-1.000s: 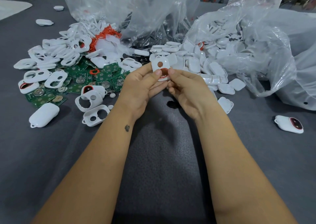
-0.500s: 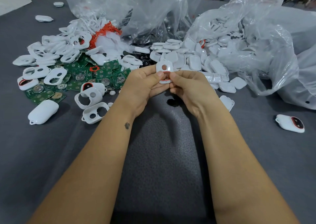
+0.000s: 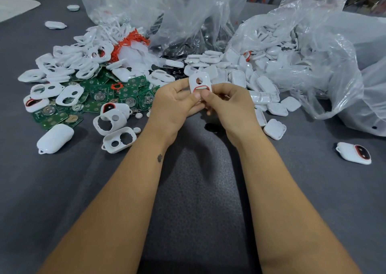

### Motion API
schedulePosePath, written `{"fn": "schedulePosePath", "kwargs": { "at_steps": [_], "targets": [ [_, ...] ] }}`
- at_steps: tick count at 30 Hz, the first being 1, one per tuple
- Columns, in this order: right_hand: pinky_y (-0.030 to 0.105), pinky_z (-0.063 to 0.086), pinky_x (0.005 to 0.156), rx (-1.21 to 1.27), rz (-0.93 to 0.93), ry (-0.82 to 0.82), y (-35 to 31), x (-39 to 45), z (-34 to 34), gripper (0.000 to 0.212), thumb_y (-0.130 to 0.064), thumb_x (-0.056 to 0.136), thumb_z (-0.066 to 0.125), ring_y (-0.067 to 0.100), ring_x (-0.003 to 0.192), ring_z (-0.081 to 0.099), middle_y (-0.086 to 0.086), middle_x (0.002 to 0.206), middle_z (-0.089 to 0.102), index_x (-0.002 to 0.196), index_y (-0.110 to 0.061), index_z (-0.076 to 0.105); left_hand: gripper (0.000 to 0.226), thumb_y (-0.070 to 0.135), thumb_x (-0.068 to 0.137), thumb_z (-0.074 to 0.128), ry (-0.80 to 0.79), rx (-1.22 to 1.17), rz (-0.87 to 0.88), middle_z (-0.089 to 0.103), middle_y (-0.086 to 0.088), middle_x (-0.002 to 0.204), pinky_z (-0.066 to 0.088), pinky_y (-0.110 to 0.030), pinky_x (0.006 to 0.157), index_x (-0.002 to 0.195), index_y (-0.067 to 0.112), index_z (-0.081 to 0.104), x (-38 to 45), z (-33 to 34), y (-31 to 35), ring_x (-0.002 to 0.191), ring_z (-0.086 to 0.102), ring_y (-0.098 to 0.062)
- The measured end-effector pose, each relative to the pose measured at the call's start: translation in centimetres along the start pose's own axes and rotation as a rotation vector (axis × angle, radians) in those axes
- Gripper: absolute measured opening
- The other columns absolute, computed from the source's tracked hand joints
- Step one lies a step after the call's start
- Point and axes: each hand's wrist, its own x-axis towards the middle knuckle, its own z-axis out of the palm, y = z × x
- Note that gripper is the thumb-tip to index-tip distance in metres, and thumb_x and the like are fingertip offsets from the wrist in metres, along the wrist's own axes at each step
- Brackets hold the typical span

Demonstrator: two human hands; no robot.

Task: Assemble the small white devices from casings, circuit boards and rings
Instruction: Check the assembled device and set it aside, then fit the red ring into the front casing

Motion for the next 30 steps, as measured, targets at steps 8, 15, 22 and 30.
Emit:
{"fn": "schedulePosePath", "kwargs": {
  "at_steps": [8,15,22,30],
  "targets": [
    [0.032,0.052,0.077,-0.238,-0.110,0.163,0.2,0.1,0.9,0.009,-0.020,0.084,0.074,0.016,0.078,0.061,0.007,0.086,0.067,0.078,-0.020,0.066,0.031,0.002,0.098,0.051,0.036,-0.008,-0.006,0.072,-0.012,0.111,0.057,-0.029,0.085,0.128,0.004,0.055,0.3,0.2,-0.2,0.102,0.070,-0.022],
    [0.017,0.043,0.067,-0.460,-0.261,0.006,0.4,-0.4,1.4,0.013,-0.015,0.076,0.075,0.004,0.072,0.053,-0.009,0.081,0.059,0.081,-0.022,0.066,0.022,0.014,0.103,0.045,0.011,-0.041,-0.034,0.072,-0.006,0.099,0.056,-0.026,0.083,0.113,0.010,0.064,0.4,0.3,-0.1,0.088,0.068,-0.015],
    [0.034,0.051,0.073,-0.315,-0.241,0.178,-0.1,-0.4,1.2,0.026,-0.003,0.082,0.052,0.011,0.079,0.061,-0.013,0.083,0.066,0.082,-0.027,0.063,0.033,0.022,0.107,0.033,0.134,-0.317,-0.101,0.074,-0.014,0.100,0.059,-0.030,0.076,0.111,0.003,0.059,0.8,-0.4,0.6,0.087,0.072,-0.022],
    [0.037,0.045,0.080,-0.989,-0.252,-0.028,0.8,-0.1,0.9,0.024,-0.020,0.086,0.056,0.026,0.102,0.051,0.008,0.103,0.054,0.104,-0.010,0.070,0.034,0.027,0.106,0.030,0.023,-0.358,-0.092,0.073,-0.009,0.110,0.047,-0.021,0.062,0.114,0.009,0.058,0.5,-0.7,0.9,0.084,0.070,-0.014]
  ]
}}
